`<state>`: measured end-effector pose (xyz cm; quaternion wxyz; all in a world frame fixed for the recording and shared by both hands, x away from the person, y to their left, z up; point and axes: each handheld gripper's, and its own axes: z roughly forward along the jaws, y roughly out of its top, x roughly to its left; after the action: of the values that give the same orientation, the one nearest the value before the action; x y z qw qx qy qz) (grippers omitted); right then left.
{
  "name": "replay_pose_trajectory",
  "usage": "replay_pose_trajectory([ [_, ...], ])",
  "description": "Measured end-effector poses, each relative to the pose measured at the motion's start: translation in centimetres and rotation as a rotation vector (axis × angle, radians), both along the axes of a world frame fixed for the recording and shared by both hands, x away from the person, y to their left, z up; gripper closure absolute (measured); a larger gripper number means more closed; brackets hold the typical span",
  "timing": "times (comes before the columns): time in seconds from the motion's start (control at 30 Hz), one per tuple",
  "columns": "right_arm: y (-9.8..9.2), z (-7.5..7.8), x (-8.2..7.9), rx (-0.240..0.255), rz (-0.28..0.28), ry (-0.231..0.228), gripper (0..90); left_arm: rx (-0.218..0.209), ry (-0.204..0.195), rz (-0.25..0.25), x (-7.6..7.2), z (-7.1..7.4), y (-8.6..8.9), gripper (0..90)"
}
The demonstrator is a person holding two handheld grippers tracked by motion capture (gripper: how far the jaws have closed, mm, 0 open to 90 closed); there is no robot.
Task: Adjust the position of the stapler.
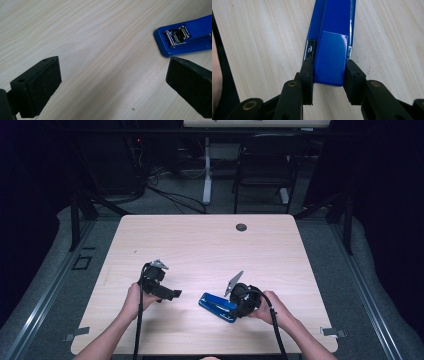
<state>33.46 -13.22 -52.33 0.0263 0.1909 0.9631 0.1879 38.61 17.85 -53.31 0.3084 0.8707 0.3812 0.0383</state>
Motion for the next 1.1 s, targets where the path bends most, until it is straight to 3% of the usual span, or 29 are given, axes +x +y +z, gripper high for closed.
replay_pose_trajectory([
  [0.17,-0.5,0.1,0.1,-0.013,0.017,-0.002,65.4,0.002,0.0,-0.008,0.0,-0.1,-0.2,0.1],
  [0.27,-0.6,0.0,0.2,0.001,-0.009,0.018,63.3,0.002,0.0,-0.016,0.0,-0.1,-0.3,0.2],
  [0.37,-0.7,-0.1,0.1,0.025,-0.068,0.044,51.4,0.005,-0.003,-0.024,-0.1,0.0,-0.3,0.1],
  [0.6,-1.5,-0.3,-0.1,-0.014,-0.131,0.059,57.5,-0.008,-0.008,-0.042,-0.2,0.0,-0.3,0.1],
  [0.7,-1.6,-0.2,-0.2,-0.006,-0.121,0.072,64.7,-0.02,-0.021,-0.061,-0.3,0.1,-0.6,0.1],
  [0.9,-1.9,-0.2,-0.1,0.017,-0.128,0.083,66.1,-0.027,-0.019,-0.089,-0.4,0.0,-0.9,0.1],
  [0.97,-1.8,-0.2,-0.1,0.015,-0.127,0.085,66.4,-0.046,-0.019,-0.105,-0.5,0.0,-0.8,0.2],
  [1.0,-1.8,-0.1,-0.1,-0.01,-0.113,0.081,66.4,-0.053,-0.022,-0.11,-0.5,0.0,-0.9,0.1],
  [1.1,-1.6,-0.2,-0.2,-0.002,-0.117,0.085,66.8,-0.062,-0.024,-0.121,-0.5,0.0,-1.1,0.0],
])
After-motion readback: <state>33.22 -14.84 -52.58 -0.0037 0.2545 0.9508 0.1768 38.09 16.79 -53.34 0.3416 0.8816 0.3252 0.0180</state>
